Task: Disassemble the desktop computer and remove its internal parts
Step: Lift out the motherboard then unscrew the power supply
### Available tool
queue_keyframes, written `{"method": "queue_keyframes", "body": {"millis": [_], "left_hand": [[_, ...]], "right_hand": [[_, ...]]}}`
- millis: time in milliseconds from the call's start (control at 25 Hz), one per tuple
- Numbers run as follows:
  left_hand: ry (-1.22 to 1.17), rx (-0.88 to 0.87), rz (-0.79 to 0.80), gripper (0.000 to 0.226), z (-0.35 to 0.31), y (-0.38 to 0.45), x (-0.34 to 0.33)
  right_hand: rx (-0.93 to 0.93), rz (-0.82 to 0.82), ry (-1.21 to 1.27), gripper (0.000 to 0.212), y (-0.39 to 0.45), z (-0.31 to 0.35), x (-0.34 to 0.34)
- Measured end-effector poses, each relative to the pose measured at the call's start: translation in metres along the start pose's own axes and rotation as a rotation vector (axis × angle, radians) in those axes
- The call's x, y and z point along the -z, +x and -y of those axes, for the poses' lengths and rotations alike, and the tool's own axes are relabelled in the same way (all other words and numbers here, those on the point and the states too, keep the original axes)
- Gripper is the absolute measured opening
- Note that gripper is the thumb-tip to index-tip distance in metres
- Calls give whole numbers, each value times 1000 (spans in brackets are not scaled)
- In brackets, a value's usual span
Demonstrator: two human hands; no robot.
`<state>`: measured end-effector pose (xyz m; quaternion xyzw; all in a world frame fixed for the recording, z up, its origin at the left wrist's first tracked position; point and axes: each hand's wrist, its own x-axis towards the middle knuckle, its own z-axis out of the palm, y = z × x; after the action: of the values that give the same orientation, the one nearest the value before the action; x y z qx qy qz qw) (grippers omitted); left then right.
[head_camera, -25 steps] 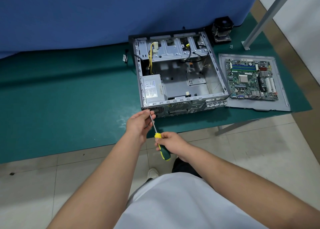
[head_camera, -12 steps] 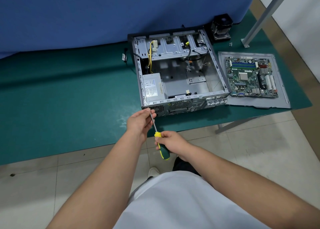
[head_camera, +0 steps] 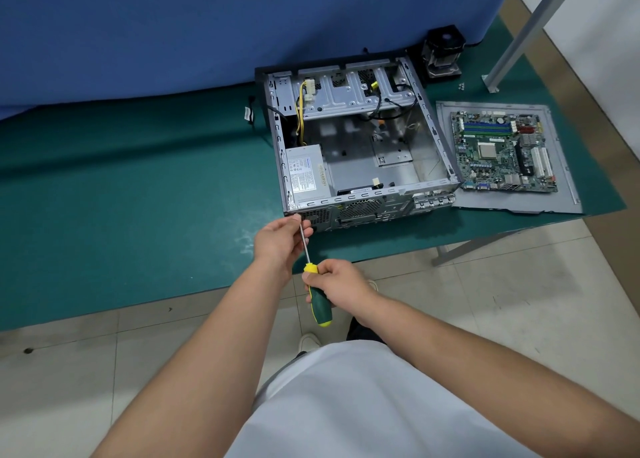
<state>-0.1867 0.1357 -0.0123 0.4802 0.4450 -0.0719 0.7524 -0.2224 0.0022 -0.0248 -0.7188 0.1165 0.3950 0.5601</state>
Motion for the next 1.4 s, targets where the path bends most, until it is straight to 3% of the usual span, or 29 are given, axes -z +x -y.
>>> {"method": "queue_keyframes", "body": {"millis": [120, 240, 440, 520, 680, 840, 1000, 1120, 1200, 1400], "left_hand": [[120, -13, 35, 12, 1, -3, 4], [244, -31, 26, 20, 6, -7, 9], [305, -50, 32, 29, 7, -9, 11], [284, -51, 32, 24, 7, -10, 11], [181, -15, 95, 18, 4, -12, 16], [152, 12, 162, 20, 1, -13, 19], [165, 63, 197, 22, -4, -12, 17], [388, 19, 125, 29, 1, -14, 16], [388, -24, 65, 29, 5, -14, 15], [223, 34, 131, 23, 2, -16, 17]], "right_hand": [[-6, -47, -63, 22, 1, 0, -5], [31, -193, -294, 35, 2, 1, -9], [82, -294, -431, 38, 2, 8, -16], [41, -212, -354, 36, 1, 10, -15], [-122, 120, 212, 20, -14, 12, -11], [-208, 286, 447, 22, -23, 8, -8], [-81, 165, 236, 13, -25, 6, -8], [36, 20, -7, 25, -22, 5, -10], [51, -28, -83, 28, -20, 5, -11], [-160, 303, 420, 21, -26, 6, -10]]}}
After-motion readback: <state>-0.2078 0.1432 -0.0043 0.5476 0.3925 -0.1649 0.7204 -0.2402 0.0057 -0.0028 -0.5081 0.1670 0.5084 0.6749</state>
